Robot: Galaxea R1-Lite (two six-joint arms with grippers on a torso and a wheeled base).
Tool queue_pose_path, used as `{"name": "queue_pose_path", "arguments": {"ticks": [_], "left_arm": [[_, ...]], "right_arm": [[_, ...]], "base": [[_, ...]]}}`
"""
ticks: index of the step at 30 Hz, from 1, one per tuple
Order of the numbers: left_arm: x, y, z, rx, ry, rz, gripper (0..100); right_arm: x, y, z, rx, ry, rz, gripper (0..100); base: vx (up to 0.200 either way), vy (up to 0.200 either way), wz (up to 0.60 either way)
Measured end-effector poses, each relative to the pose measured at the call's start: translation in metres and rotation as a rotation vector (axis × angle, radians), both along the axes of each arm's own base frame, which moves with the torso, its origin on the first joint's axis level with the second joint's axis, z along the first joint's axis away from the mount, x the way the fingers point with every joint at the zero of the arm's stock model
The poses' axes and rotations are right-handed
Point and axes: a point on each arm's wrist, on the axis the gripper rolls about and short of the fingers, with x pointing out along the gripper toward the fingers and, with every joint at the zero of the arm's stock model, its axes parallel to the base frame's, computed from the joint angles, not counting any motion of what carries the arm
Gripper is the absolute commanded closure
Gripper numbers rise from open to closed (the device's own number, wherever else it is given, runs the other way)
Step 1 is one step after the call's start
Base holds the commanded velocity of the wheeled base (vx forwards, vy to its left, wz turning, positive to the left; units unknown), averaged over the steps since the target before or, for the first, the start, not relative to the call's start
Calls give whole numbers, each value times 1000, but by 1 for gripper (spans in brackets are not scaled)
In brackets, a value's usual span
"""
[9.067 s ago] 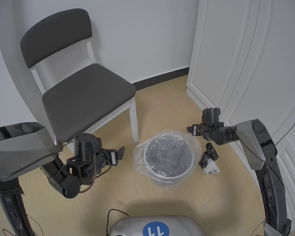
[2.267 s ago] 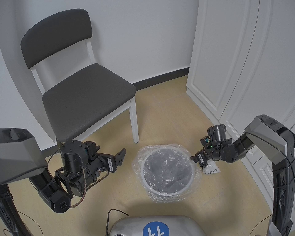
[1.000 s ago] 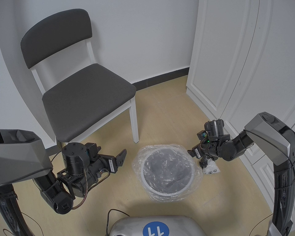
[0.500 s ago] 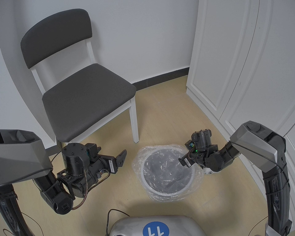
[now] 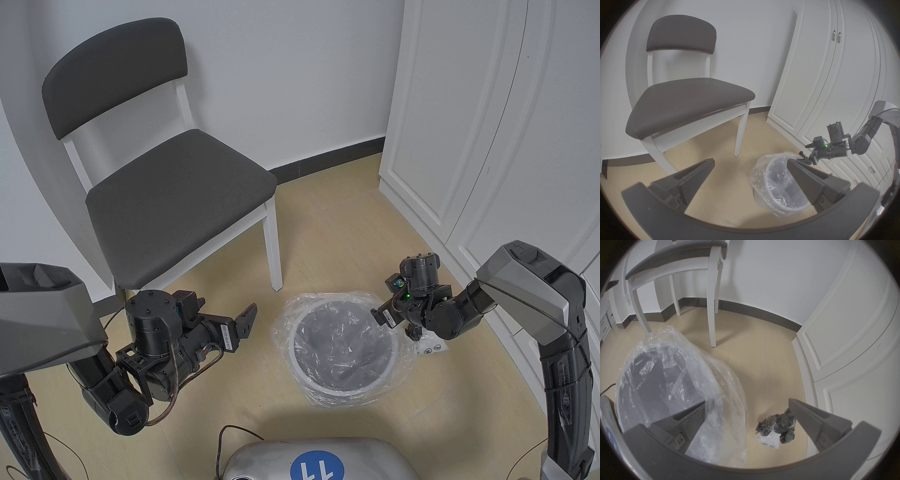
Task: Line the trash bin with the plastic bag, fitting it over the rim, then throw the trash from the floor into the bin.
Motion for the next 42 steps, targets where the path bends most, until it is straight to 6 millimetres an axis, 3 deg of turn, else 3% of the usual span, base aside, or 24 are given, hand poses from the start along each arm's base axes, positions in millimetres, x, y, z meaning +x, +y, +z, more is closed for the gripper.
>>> {"name": "queue_pose_path", "arguments": {"ticks": [17,34,42], "left_arm": [[0,0,1,-1,-2,1,0],[0,0,0,-1,-2,1,0],[-2,-5,-4,5,10,-17,0]], "right_arm": [[6,-11,18,26,-41,-27,0],[41,4,9,229,-211,-73,0],[31,12,-3,260,-194,-55,0]], "base": [[0,0,0],[0,0,0],[0,0,0]]}}
